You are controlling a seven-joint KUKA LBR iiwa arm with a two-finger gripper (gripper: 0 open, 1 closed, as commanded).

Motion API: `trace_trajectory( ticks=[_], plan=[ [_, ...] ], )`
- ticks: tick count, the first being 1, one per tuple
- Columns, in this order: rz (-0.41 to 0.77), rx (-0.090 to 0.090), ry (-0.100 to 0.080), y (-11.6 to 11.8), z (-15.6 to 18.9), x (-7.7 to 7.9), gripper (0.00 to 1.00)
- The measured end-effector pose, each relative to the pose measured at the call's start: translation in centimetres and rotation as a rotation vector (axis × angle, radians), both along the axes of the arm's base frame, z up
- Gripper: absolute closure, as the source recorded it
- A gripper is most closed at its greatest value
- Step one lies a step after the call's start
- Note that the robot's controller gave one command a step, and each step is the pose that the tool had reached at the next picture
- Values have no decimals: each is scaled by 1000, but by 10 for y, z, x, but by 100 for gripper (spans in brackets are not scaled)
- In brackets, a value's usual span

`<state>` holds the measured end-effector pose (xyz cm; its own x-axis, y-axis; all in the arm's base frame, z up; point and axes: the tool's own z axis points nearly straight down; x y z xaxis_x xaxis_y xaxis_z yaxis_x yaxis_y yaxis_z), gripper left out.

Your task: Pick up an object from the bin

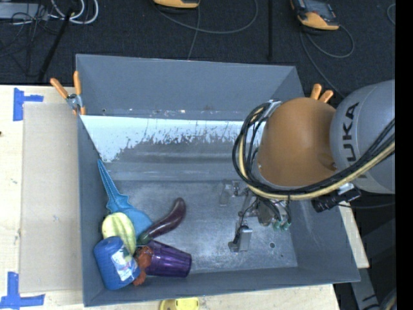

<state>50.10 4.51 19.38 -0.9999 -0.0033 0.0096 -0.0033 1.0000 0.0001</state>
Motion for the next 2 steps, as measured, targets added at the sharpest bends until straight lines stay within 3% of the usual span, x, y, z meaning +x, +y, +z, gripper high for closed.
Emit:
trace_trajectory(
  ticks=[1, 2],
  plan=[
    [-1, 0, -8, 0, 4, 1, 0],
    [-38, -1, -17, 37, -35, -2, 0]
  ],
)
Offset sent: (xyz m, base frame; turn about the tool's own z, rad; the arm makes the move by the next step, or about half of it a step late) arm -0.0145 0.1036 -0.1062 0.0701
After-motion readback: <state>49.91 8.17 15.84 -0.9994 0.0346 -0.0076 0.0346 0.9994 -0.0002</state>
